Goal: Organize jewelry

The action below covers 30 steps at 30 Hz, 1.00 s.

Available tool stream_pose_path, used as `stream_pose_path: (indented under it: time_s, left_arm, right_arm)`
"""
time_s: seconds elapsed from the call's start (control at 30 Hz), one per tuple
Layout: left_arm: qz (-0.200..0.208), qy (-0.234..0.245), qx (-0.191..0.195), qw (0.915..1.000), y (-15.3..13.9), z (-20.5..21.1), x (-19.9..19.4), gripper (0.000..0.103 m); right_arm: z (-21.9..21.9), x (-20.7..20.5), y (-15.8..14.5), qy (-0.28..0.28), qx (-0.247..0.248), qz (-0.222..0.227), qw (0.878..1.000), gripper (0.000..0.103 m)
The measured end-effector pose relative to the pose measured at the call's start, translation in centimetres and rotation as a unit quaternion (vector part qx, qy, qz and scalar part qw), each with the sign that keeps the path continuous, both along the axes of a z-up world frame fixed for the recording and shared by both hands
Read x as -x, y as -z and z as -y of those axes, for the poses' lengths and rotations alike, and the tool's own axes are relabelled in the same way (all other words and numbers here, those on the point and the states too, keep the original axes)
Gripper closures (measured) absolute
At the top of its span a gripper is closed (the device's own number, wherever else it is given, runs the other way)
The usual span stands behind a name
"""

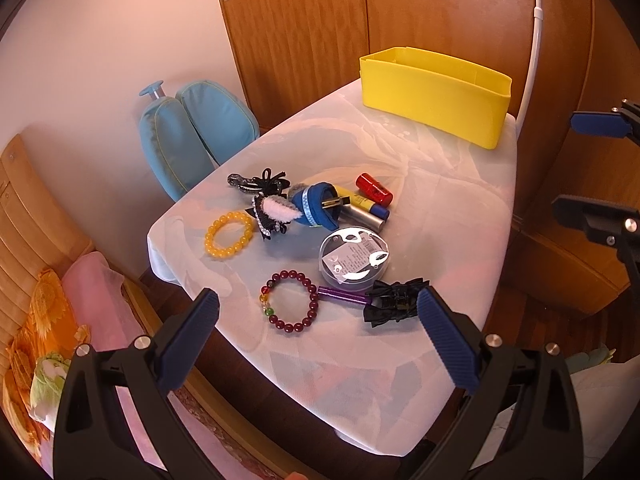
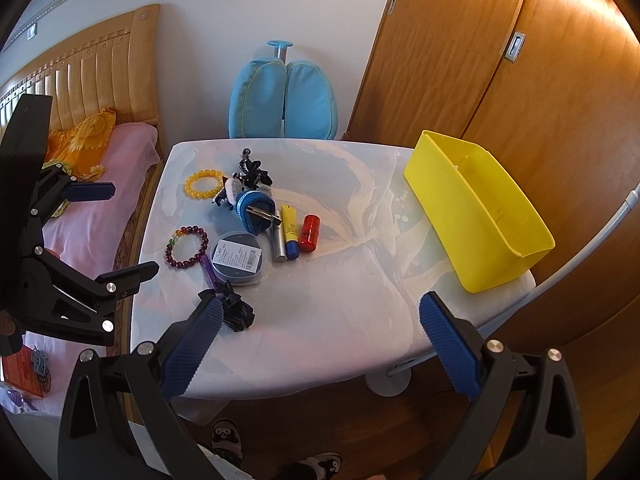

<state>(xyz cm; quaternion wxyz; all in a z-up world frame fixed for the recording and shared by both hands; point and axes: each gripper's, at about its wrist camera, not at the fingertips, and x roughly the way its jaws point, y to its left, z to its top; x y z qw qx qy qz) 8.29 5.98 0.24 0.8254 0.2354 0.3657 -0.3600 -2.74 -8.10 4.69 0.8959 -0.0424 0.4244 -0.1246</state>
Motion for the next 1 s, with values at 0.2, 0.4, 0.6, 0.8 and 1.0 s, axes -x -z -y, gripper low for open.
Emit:
stream_pose_path:
  time_s: [0.2,0.4,0.6,0.8,1.0]
  left_arm:
    - [0.002,0.001,0.005,1.0,-0.1,0.1,0.1,0.007]
    - [0.002,0.002,0.005,1.0,0.0,0.1,0.2,0.007]
    - [0.002,0.004,0.003,1.0,0.0,0.2,0.2,0.007]
    - [-0.007,-0.006,-0.002,1.0,0.7,0.5,-0.3,0.007]
    - [-0.037,-0.045,0.0,0.9983,1.8,1.1,-2.0,0.007]
  right_arm:
    - [0.1,0.2,0.5,0.007,-0.004,-0.006,1.0,0.003]
    - [0.2,0.4,0.4,0.008,-0.003,-0.007,1.0,0.003]
    - [0.3,0.5,0.5,0.01,-0.004,-0.01,1.0,0.003]
    - [0.5,0.1,1.2,0.002,-0.014,-0.019,1.0,0.003]
    - [1.6,-1.2,2.5,-0.026,-0.023,-0.036,0.999,0.003]
